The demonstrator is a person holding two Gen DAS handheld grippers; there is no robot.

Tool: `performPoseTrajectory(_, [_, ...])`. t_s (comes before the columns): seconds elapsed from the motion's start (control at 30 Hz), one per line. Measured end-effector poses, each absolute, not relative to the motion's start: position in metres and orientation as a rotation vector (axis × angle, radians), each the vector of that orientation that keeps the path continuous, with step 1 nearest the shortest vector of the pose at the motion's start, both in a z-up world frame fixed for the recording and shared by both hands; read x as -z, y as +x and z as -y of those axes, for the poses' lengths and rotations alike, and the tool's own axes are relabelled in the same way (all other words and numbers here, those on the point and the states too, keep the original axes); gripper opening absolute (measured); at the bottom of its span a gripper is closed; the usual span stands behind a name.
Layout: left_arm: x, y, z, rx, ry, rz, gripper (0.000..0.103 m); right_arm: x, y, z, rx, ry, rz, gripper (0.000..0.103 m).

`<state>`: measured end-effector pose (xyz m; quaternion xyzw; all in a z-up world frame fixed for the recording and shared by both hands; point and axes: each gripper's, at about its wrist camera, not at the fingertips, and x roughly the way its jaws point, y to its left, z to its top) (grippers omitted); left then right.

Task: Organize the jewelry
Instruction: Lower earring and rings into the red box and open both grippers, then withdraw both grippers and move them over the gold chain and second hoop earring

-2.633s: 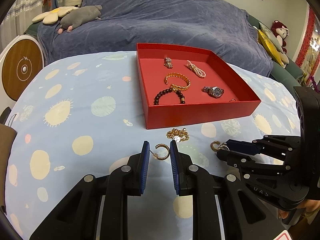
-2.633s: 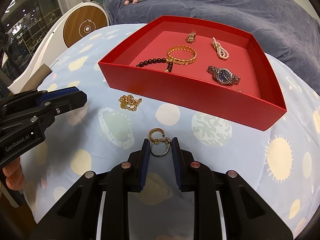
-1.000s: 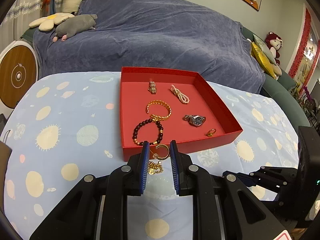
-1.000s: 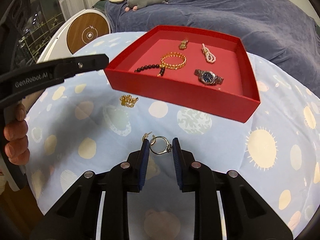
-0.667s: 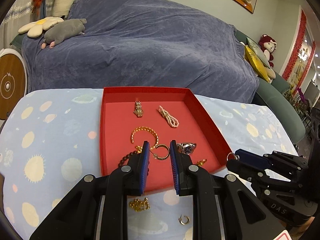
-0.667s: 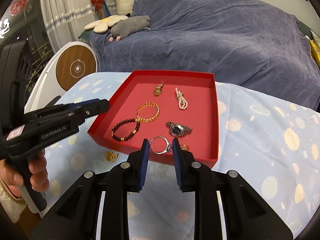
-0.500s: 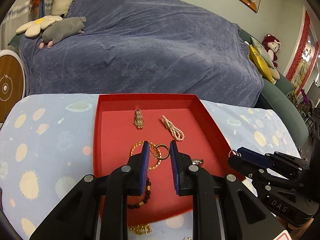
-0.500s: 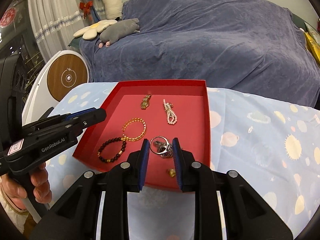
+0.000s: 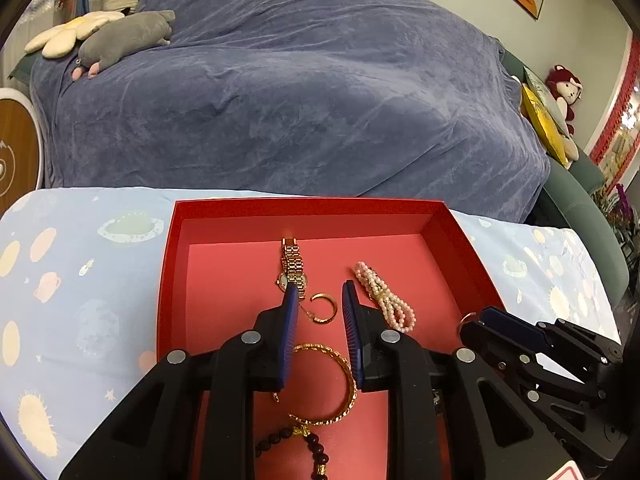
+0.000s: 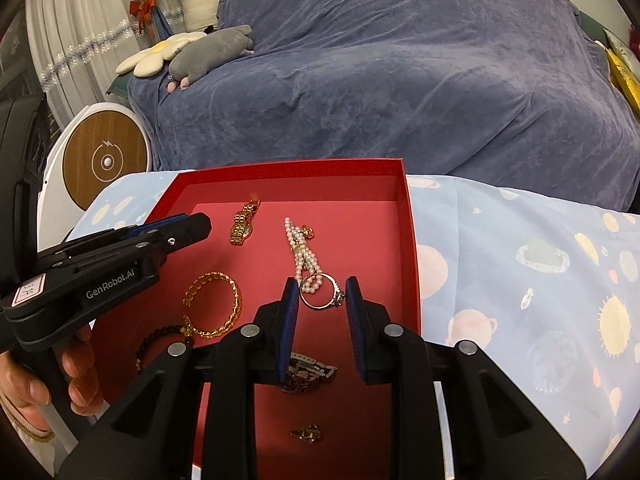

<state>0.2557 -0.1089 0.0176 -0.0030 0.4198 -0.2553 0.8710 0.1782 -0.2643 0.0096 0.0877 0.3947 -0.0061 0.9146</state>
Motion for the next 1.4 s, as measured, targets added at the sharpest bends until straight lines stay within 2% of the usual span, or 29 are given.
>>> performPoseTrajectory(0.07, [-0.020,0.259,0.105,0.530,-0.022,-0.884,0.022,-0.015,0.176,0.265,0.014,0.181,-0.802,0.024])
performPoseTrajectory(0.17, [-0.030,0.257,0.094,0.502,-0.040,-0.870,0.038,-0.027,0.168,0.266,0.012,0.177,-0.784,0.029])
performPoseTrajectory(0.23, [-0.039,0.253,0.084,0.495,-0.062,-0.867,0.039,-0.037,0.156,0.264,0.005,0.169,-0.771,0.035])
performPoseTrajectory(0.33, [-0.053,0.237,0.067,0.477,-0.080,-0.852,0.039,-0.049,0.137,0.262,-0.009,0.166,-0.763,0.036])
performPoseTrajectory(0.4, [-0.062,0.224,0.058,0.463,-0.067,-0.850,0.039,-0.055,0.120,0.258,-0.015,0.166,-0.765,0.041])
performPoseTrajectory(0.47, [-0.069,0.208,0.049,0.461,-0.062,-0.839,0.040,-0.057,0.101,0.252,-0.020,0.149,-0.761,0.042])
performPoseTrajectory(0.57, [-0.073,0.176,0.036,0.439,-0.034,-0.807,0.053,-0.051,0.072,0.241,-0.031,0.135,-0.776,0.043])
performPoseTrajectory(0.6, [-0.072,0.168,0.032,0.430,-0.028,-0.803,0.054,-0.047,0.064,0.237,-0.038,0.137,-0.788,0.043])
performPoseTrajectory(0.9, [-0.040,0.113,0.002,0.372,-0.011,-0.873,0.055,-0.003,0.026,0.182,-0.130,0.091,-0.885,0.043])
performPoseTrajectory(1.4, [-0.002,0.107,-0.010,0.383,0.051,-0.933,0.055,0.035,0.043,0.152,-0.174,0.006,-0.958,0.033])
